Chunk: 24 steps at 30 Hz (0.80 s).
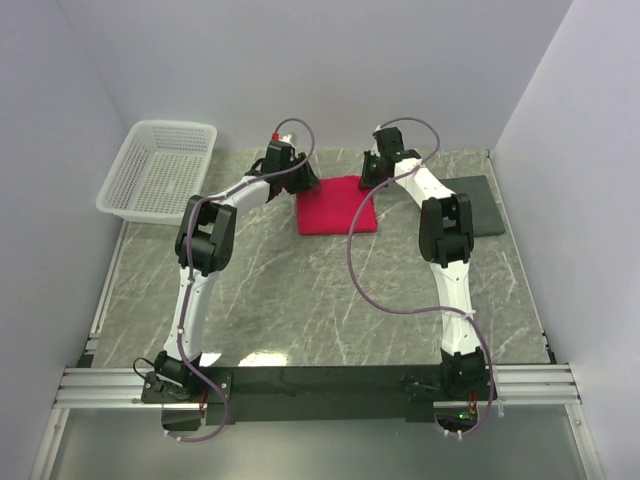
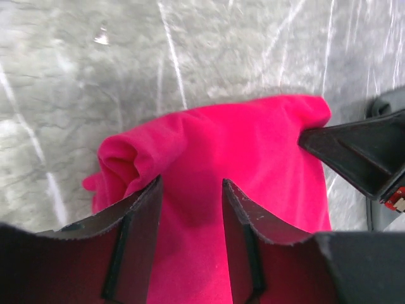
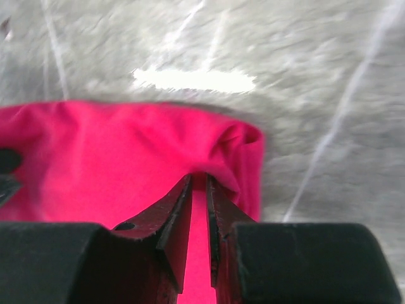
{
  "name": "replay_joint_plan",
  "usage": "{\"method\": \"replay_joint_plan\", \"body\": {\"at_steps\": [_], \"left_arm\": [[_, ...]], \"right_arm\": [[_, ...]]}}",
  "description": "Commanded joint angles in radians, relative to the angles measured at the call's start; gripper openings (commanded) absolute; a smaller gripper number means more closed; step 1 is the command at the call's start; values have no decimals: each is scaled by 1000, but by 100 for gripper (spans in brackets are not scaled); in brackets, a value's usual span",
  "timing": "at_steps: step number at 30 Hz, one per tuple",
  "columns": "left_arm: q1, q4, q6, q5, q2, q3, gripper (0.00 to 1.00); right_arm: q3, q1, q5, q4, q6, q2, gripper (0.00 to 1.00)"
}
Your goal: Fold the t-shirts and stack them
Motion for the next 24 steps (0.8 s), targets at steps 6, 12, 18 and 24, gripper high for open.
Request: {"method": "replay_joint_plan", "body": {"at_steps": [6,12,18,24], "left_arm": [[53,66,-123,-34,-27,-16,50],[71,66,-176,-58,-18,-1,51],[82,77,-200,-75,-4,46,52],[96,110,-146,-103,-97,-15,52]], "right_arm": [[55,2,133,-8,55,20,22],[47,-1,125,-4,49,-3,22],[29,-6,120,-8,35,-12,23],[12,-17,36,8,-26,-104,36]]}}
